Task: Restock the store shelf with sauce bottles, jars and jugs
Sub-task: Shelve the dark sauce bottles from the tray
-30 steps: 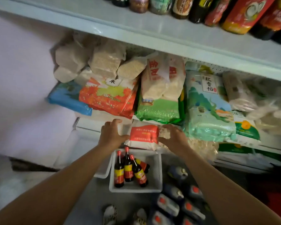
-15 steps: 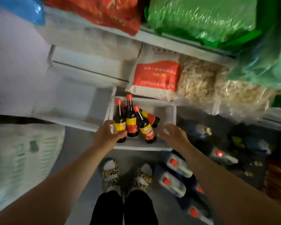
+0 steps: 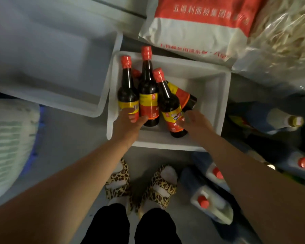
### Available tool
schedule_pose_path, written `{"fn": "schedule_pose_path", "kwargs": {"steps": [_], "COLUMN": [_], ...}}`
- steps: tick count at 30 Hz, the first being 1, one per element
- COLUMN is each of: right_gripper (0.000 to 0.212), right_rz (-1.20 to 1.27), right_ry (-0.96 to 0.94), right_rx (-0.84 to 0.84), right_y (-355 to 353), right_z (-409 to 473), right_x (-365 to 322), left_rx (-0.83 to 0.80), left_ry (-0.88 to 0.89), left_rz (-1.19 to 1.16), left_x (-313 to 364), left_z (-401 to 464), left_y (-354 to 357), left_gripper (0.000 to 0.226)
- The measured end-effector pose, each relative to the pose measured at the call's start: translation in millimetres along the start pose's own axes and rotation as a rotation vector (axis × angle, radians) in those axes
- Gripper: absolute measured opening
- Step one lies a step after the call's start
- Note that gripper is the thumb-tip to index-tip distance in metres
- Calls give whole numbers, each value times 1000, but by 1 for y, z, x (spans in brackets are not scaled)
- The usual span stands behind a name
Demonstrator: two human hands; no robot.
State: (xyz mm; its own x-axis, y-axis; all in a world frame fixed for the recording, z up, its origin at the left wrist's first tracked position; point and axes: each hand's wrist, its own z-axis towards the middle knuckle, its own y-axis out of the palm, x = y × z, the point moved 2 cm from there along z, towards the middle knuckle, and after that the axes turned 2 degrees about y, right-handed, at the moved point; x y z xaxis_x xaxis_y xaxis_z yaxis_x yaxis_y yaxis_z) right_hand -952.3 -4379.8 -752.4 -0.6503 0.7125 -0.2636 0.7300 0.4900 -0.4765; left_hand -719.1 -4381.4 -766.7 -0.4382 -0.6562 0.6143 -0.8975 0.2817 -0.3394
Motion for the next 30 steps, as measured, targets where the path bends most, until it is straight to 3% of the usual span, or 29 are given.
{"fn": "schedule_pose_path", "kwargs": {"steps": [8,11,21,26,30], "right_gripper": [54,67,66,81,83], "right_rz": [164,232,328,289,229], "right_ry": [-37,-58,-103,-78,-13], "right_rx": [-73,-115,-185,-264,-179], "right_y": [19,26,20,24,23], "right_z": [51,73,84,91,92], "right_x": [22,37,46,53,52], "left_rx": [-38,-57,-265,-235,-209], "left_ry": [82,94,-82,-121,-139], "left_rz": [-74,-39,-68,-91,-127], "left_x": [9,6,5,3,6], "left_z": [60,71,109,109,110], "left_y": [36,45,56,59,64], "left_gripper": [45,50,65,76,86]}}
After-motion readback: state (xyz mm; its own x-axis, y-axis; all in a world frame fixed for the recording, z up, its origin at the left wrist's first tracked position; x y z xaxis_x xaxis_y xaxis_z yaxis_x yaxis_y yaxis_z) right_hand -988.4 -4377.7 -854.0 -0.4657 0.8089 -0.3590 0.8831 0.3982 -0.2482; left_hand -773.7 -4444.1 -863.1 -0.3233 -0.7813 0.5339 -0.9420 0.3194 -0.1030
